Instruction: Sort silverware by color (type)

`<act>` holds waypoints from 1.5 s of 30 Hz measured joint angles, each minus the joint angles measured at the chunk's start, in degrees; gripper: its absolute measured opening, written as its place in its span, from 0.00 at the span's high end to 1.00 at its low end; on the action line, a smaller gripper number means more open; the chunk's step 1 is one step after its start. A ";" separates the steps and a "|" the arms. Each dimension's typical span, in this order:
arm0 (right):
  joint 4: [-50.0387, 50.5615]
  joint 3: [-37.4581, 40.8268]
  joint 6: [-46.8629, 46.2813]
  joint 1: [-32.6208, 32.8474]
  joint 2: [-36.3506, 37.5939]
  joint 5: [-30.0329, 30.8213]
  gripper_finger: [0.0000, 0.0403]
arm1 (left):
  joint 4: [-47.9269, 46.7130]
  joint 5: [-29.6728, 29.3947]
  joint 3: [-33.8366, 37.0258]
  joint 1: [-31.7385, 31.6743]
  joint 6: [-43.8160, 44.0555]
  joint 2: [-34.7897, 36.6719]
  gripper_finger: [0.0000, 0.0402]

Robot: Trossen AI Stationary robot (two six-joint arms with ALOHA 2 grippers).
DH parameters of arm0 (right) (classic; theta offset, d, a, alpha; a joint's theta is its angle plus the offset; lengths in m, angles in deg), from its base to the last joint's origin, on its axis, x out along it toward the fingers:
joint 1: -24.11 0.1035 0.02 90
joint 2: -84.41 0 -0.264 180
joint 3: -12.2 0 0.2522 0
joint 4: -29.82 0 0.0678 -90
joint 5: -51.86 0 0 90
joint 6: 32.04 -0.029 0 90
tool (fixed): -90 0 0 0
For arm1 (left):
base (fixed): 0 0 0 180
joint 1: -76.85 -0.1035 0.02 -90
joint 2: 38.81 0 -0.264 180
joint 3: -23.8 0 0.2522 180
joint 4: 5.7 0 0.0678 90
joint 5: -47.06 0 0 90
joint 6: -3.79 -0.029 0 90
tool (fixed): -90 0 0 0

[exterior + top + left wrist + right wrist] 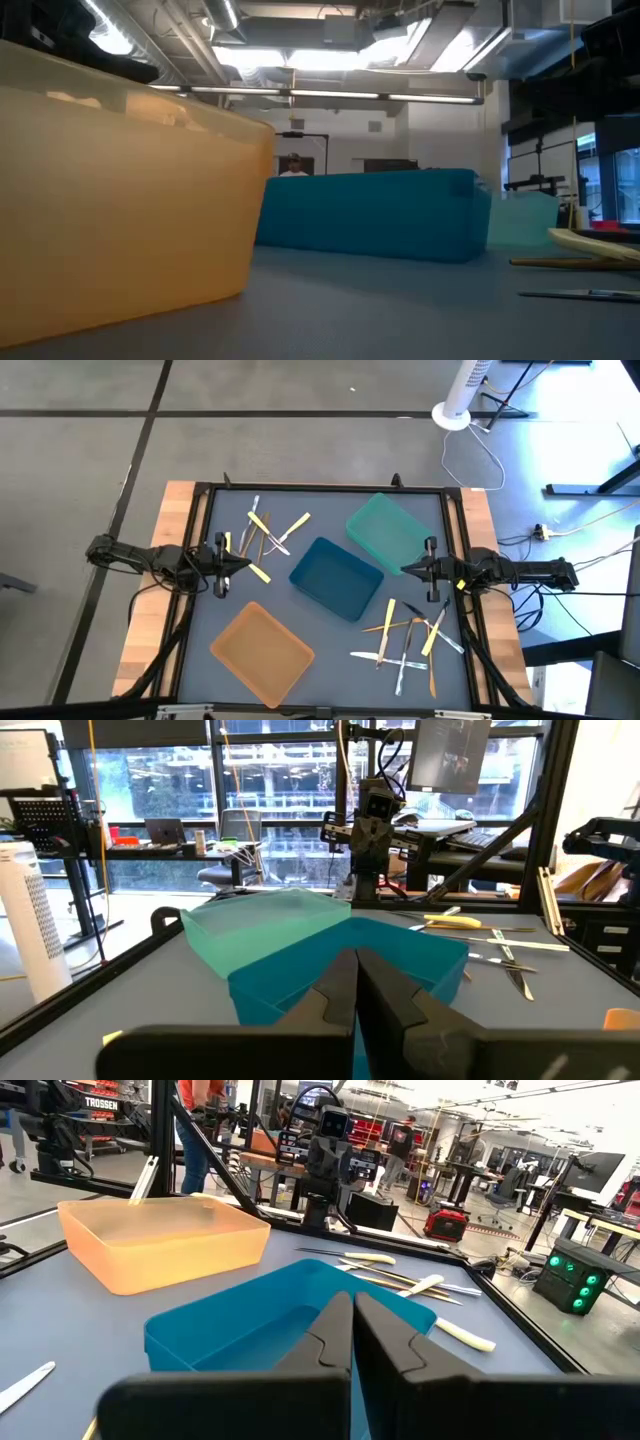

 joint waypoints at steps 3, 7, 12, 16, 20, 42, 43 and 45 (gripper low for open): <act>-0.02 0.00 -0.01 0.00 0.02 0.00 0.99 | -0.02 0.00 -0.02 -0.02 0.00 0.00 1.00; 0.00 0.00 0.01 0.00 0.02 0.00 0.99 | -0.01 -0.02 -0.01 -0.02 0.00 0.00 1.00; 0.00 0.00 0.01 0.00 0.00 0.00 0.99 | 0.00 -0.02 0.00 -0.02 0.00 0.00 1.00; -0.01 0.00 -0.01 0.00 0.01 0.01 0.99 | 0.00 -0.01 0.00 0.00 0.01 0.00 1.00; -0.03 0.00 0.00 0.00 0.01 0.01 0.99 | 0.00 0.00 -0.02 -0.01 0.01 0.00 1.00; -6.35 0.01 -0.05 0.02 0.02 -6.02 0.99 | -0.01 -0.02 -0.01 -0.01 -0.02 0.00 1.00; -6.91 0.01 -1.21 0.01 0.02 -5.74 0.99 | 0.00 -0.02 -0.01 0.00 -0.02 0.00 1.00; -7.98 0.00 -4.53 0.00 0.02 -4.60 0.99 | -0.02 -0.02 0.00 0.00 0.00 0.00 1.00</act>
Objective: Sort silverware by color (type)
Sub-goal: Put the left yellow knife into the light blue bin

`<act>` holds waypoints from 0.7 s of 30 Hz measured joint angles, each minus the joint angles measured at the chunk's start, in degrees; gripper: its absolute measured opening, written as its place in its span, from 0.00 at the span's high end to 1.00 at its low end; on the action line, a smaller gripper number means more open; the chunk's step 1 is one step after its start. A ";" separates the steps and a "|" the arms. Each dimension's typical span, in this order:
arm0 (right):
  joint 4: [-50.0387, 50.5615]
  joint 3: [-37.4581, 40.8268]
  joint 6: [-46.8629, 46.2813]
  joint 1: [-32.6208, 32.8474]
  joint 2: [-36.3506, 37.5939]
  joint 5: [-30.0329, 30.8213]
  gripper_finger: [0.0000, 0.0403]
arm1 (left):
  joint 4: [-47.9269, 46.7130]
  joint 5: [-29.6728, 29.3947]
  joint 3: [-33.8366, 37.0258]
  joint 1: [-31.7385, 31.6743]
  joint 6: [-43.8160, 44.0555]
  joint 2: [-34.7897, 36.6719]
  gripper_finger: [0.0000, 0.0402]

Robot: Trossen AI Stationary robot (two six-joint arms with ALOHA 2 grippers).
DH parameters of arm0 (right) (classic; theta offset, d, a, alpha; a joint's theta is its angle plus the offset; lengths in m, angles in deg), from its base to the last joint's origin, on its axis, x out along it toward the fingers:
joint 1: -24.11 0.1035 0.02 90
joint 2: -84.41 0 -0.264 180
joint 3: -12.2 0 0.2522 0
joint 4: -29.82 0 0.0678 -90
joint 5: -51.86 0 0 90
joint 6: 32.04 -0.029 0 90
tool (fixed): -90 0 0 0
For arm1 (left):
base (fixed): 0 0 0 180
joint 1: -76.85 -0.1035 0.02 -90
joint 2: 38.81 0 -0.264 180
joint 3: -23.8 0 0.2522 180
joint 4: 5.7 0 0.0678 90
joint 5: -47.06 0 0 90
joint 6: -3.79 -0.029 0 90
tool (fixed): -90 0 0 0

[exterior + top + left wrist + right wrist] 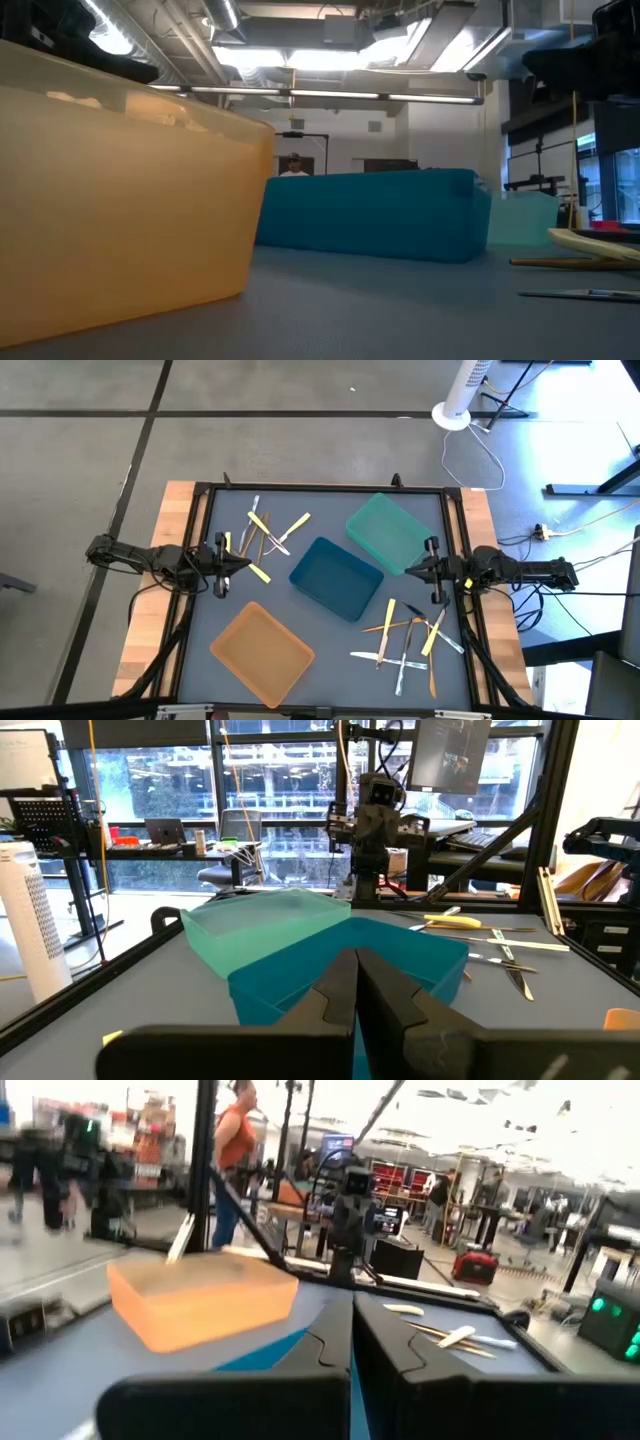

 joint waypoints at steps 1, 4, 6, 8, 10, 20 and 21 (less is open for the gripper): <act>-0.54 0.01 -1.44 0.02 0.00 0.43 0.98 | 0.02 0.00 -0.02 0.00 0.00 0.00 1.00; -0.70 0.01 -4.21 0.00 0.00 0.61 0.93 | 0.02 0.00 0.00 -0.02 0.00 0.00 1.00; -0.80 0.00 -5.64 0.00 0.00 0.64 0.86 | 0.02 0.00 0.00 0.00 0.00 0.00 1.00; -0.98 0.00 -6.12 0.01 0.00 0.66 0.78 | 0.02 0.00 -0.02 -0.01 0.00 0.00 1.00; -1.07 0.01 -6.16 0.02 0.00 0.68 0.68 | 0.01 0.00 0.00 -0.01 0.00 0.00 1.00; -1.37 -0.80 -7.10 0.00 -0.02 3.89 0.32 | 0.01 0.00 -0.02 0.00 0.02 0.00 1.00; -1.41 -1.35 -7.57 0.01 -0.02 3.72 0.31 | 0.01 0.00 0.00 -0.01 0.01 0.00 1.00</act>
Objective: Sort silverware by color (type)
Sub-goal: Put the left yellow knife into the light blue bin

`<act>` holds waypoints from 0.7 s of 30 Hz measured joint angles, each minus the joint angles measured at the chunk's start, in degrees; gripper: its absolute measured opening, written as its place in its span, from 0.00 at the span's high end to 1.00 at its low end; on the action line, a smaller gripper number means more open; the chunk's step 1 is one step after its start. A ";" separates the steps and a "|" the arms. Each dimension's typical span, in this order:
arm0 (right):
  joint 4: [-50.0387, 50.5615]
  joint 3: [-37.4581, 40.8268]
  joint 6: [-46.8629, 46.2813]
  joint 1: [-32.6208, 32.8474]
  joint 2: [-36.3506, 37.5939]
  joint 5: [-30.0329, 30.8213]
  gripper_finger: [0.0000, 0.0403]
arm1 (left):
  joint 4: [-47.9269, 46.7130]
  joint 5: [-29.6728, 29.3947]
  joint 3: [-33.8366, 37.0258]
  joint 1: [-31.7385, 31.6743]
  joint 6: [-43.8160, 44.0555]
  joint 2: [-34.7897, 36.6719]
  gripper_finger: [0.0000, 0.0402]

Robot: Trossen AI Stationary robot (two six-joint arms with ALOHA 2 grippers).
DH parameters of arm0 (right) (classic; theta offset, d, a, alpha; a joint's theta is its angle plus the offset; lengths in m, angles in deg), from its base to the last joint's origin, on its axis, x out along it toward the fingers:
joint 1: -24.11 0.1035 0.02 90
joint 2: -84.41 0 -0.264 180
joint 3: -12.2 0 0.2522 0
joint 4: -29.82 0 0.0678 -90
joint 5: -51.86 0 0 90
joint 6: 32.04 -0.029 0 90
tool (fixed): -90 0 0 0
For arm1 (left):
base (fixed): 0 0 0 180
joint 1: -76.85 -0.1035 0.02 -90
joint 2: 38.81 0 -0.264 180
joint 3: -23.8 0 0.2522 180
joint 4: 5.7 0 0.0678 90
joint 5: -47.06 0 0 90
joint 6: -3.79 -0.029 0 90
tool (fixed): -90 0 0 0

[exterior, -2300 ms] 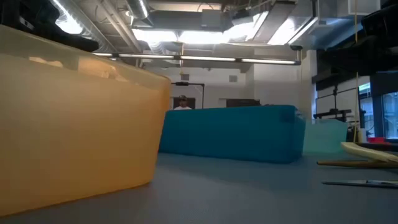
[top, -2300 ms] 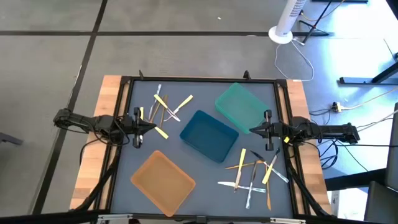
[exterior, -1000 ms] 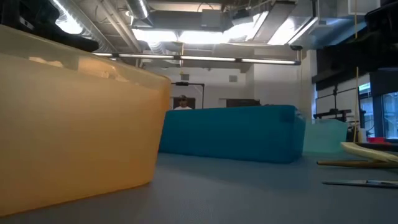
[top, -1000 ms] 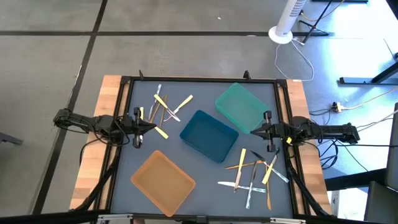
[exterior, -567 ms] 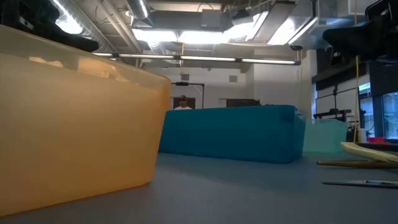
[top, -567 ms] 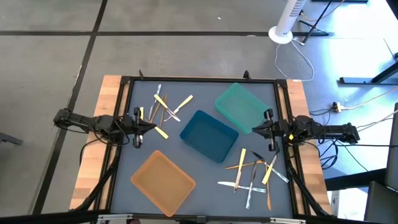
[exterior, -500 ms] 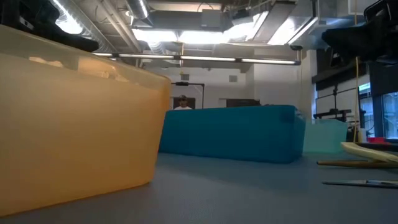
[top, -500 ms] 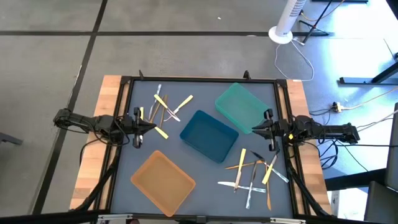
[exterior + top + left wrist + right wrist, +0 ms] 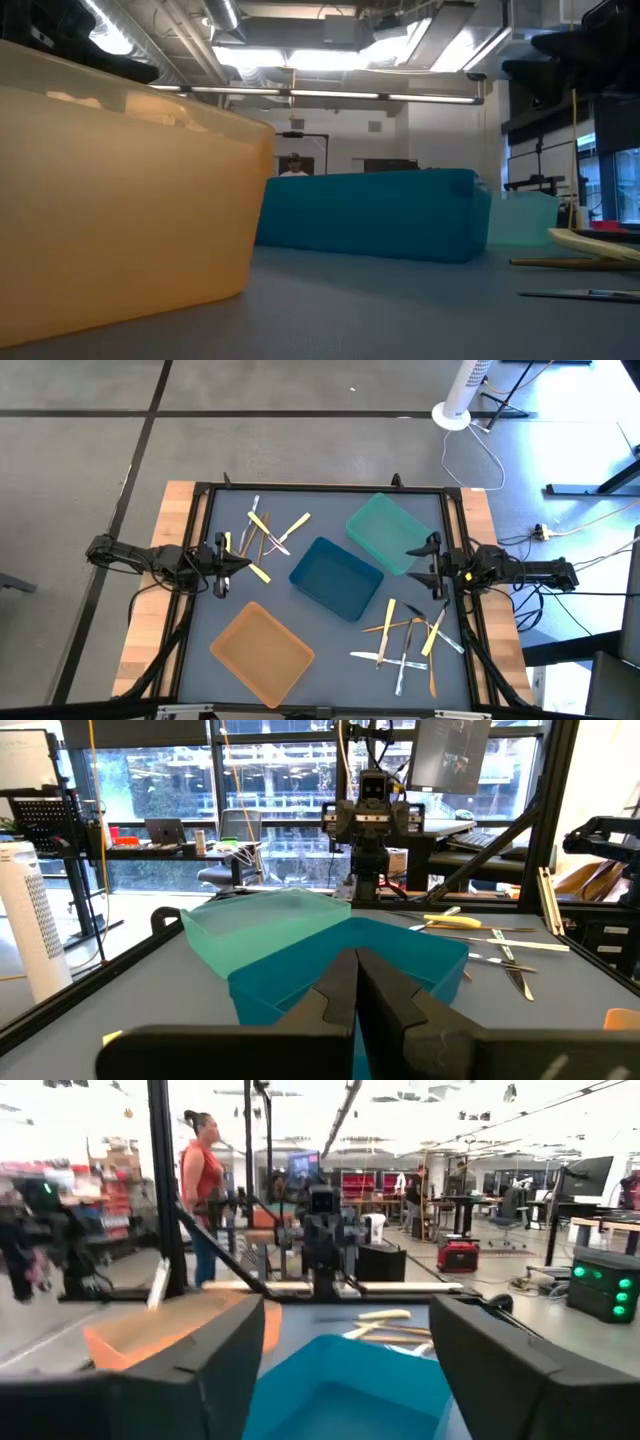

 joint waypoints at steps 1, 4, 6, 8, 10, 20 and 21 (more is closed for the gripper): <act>-0.08 -0.67 -0.72 0.01 0.00 -0.08 0.30 | -0.01 0.00 -0.01 0.00 0.01 0.00 1.00; 0.30 -2.92 -1.13 0.01 0.00 -0.30 0.29 | 0.00 0.00 -0.01 0.00 0.01 0.00 1.00; 0.39 -4.43 -1.06 0.01 0.00 -1.09 0.29 | 0.01 0.00 0.00 0.01 0.01 0.00 1.00; 0.60 -5.97 -1.06 -0.01 -0.51 -1.89 0.30 | 0.01 0.00 -0.01 0.01 0.01 0.00 1.00; 1.87 -7.62 -1.06 0.00 -1.49 -2.14 0.30 | -0.01 0.00 -0.01 0.01 0.01 0.00 1.00; 10.52 -17.54 -0.37 0.00 -14.51 -2.14 0.30 | 0.01 0.00 -0.01 -0.01 0.03 0.00 1.00; 12.46 -18.99 0.21 0.00 -16.07 -2.14 0.30 | 0.00 0.00 -0.01 0.00 0.01 0.00 1.00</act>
